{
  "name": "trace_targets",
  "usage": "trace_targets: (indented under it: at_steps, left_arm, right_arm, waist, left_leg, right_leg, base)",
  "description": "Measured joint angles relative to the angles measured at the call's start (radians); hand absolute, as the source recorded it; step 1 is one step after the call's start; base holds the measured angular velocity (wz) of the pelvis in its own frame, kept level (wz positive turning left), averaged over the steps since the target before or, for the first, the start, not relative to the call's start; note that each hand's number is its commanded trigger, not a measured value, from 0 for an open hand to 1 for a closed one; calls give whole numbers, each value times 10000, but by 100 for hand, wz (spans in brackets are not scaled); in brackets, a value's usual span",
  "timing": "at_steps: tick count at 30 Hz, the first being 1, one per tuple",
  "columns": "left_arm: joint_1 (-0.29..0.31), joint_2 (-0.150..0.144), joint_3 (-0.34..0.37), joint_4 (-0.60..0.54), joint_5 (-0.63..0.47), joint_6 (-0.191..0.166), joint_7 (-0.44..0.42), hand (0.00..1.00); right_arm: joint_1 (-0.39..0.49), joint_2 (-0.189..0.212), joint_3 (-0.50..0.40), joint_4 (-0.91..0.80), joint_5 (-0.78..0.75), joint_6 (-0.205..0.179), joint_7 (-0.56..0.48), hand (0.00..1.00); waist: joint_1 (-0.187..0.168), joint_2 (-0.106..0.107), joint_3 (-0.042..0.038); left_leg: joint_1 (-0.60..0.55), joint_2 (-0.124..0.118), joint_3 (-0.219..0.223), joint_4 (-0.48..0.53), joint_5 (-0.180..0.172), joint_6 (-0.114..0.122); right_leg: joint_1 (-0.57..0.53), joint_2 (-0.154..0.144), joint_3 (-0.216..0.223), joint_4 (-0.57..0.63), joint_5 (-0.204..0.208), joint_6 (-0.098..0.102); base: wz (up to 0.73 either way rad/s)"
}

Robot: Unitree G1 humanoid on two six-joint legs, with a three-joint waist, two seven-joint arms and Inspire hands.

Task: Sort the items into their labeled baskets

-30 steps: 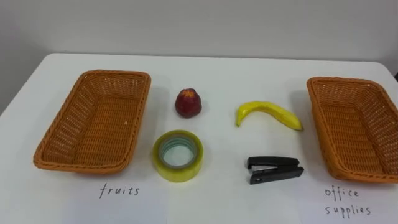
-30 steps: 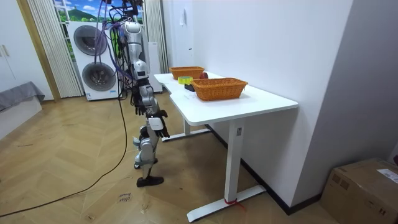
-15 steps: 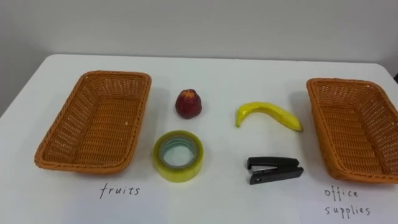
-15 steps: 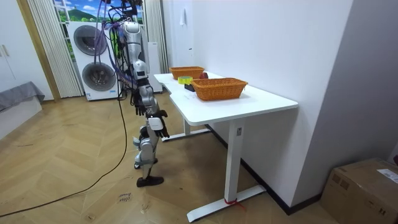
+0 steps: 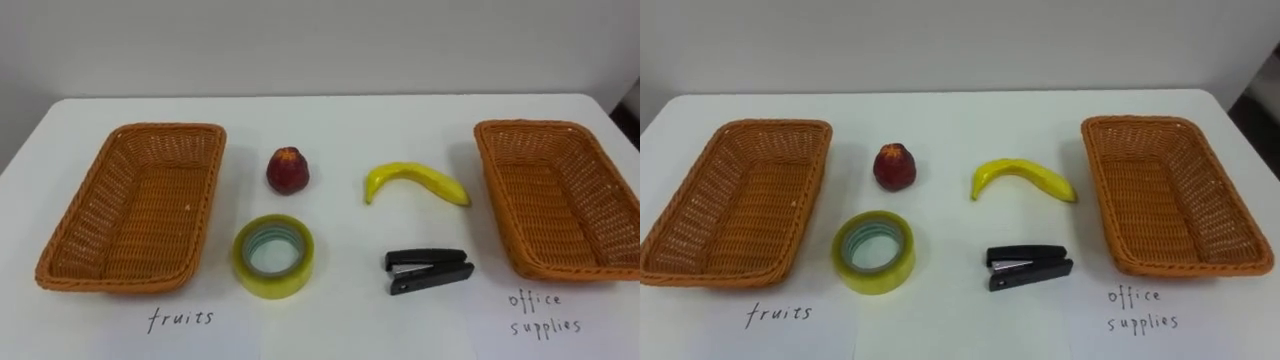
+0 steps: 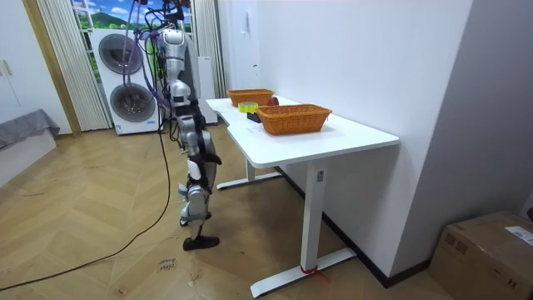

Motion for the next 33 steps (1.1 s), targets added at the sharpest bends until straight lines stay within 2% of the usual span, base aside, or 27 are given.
trace_targets:
  at_steps: [2, 4, 5, 7, 9, 12, 14, 20, 23, 27, 29, 33]
  left_arm:
    - [116, 4, 369, -13, -322, -17, 112, 0]
    - [259, 28, 567, -45, -412, -70, 122, 0]
    - [234, 67, 692, -70, -414, -70, 123, 0]
    - [246, 146, 750, -130, -415, -70, 149, 0]
    - [257, 226, 726, -233, -415, -70, 253, 0]
    - [277, 257, 711, -428, -534, -141, 552, 0]
    - [109, 295, 725, -474, -561, -342, 606, 0]
    - [171, 299, 742, -850, -607, -802, 604, 0]
    - [207, 298, 743, -838, -577, -842, 591, 0]
    - [405, 304, 727, -1190, -498, -866, 589, 0]
    - [407, 301, 729, -1453, -516, -917, 585, 0]
    - [369, 275, 705, -1578, -525, -1211, 563, 0]
  right_arm:
    - [98, -20, -924, -127, 369, -13, -421, 0]
    - [200, -47, -1388, -517, 492, -26, -910, 0]
    - [199, -66, -1731, -753, 499, -28, -1242, 0]
    - [134, -137, -2190, -1030, 537, -32, -1720, 0]
    - [62, -183, -2528, -1554, 690, -54, -2400, 0]
    - [34, -255, -2703, -2847, 711, -173, -3469, 0]
    - [-104, -278, -2892, -3647, 643, -404, -4178, 0]
    - [-278, -455, -3262, -4803, 297, -1010, -5824, 0]
    - [-322, -458, -3313, -5642, -510, -1193, -6608, 0]
    - [-290, -458, -3330, -7916, -1282, -1368, -7770, 0]
    - [-227, -457, -3203, -9070, -1830, -1505, -8425, 0]
    - [-131, -455, -3209, -9771, -2151, -1661, -9180, 0]
  waist:
    - [-74, -17, 2]
    - [-134, -65, -26]
    - [-277, -81, -28]
    - [-362, -152, -52]
    - [-471, -214, -35]
    - [-531, -266, -24]
    - [-540, -254, -26]
    - [-489, -190, -30]
    - [-508, -178, -44]
    - [-506, -212, -57]
    - [-448, -262, -23]
    - [-266, -306, 47]
  left_leg:
    - [65, 21, 175, -13, 0, 0]
    - [75, 30, 243, -26, 0, 0]
    - [77, 24, 246, -26, 0, 0]
    - [75, 18, 249, -23, 0, 0]
    - [40, 9, 251, -23, 0, 0]
    - [28, 2, 287, -23, 0, 0]
    - [-19, 2, 282, -26, 1, 1]
    - [-50, 1, 281, -79, 2, 1]
    - [-73, 0, 279, -181, 3, 2]
    - [-230, -8, 289, -207, 3, 2]
    - [-242, -5, 287, -217, 3, 2]
    - [-247, -12, 283, -240, 3, 2]
  right_leg:
    - [-63, 16, 180, 30, -35, -23]
    - [-178, 13, 238, 148, -62, -34]
    - [-206, 6, 286, 201, -79, -26]
    - [-243, 7, 309, 232, -81, -21]
    - [-277, 5, 310, 243, -78, -10]
    - [-317, 16, 388, 266, -68, 7]
    - [-419, 23, 469, 365, -75, 8]
    - [-501, 26, 470, 377, -85, 2]
    - [-591, 29, 452, 373, -86, 1]
    - [-777, 30, 468, 419, -80, 6]
    - [-843, 37, 471, 512, -79, 3]
    - [-878, 30, 481, 538, -79, 4]
  base:
    - [-19]
    - [-20]
    - [-11]
    - [-7]
    - [0]
    - [-3]
    - [-2]
    - [-1]
    - [-5]
    - [-4]
    - [0]
    - [-3]
